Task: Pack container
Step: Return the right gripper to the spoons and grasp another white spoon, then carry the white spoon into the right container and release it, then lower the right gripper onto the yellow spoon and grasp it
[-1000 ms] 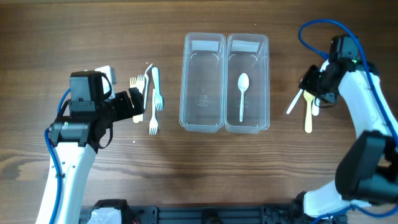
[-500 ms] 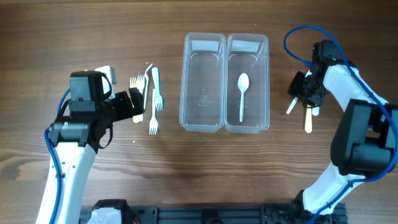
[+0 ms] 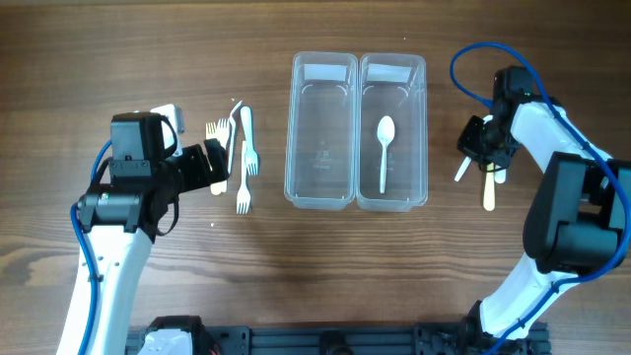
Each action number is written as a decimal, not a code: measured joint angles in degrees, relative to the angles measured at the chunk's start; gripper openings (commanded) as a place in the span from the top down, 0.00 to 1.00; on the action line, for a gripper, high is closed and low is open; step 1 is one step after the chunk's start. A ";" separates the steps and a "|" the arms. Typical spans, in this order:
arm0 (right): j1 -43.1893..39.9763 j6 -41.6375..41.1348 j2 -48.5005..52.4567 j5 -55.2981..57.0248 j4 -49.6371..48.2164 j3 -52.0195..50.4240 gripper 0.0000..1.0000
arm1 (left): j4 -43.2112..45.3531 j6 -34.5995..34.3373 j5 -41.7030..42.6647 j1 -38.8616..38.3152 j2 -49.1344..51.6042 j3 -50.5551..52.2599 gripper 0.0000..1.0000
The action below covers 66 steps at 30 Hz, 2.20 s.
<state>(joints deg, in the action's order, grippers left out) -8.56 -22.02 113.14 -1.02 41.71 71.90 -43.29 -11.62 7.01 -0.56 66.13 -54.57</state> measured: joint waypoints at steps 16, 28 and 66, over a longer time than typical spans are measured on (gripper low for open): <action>10.08 3.28 -23.02 -4.22 0.15 -0.22 0.96 | -0.02 0.00 0.00 0.00 0.00 0.00 0.00; 24.15 3.69 -14.05 -6.05 -5.16 -0.24 0.66 | -0.02 0.00 0.00 0.00 0.00 0.00 0.00; -1.70 19.63 -4.72 3.87 8.02 4.20 0.51 | 0.00 0.00 0.00 0.00 0.00 0.00 0.00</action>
<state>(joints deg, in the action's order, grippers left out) -10.26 -2.39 108.42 2.85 49.74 76.09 -43.29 -11.62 7.01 -0.56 66.13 -54.57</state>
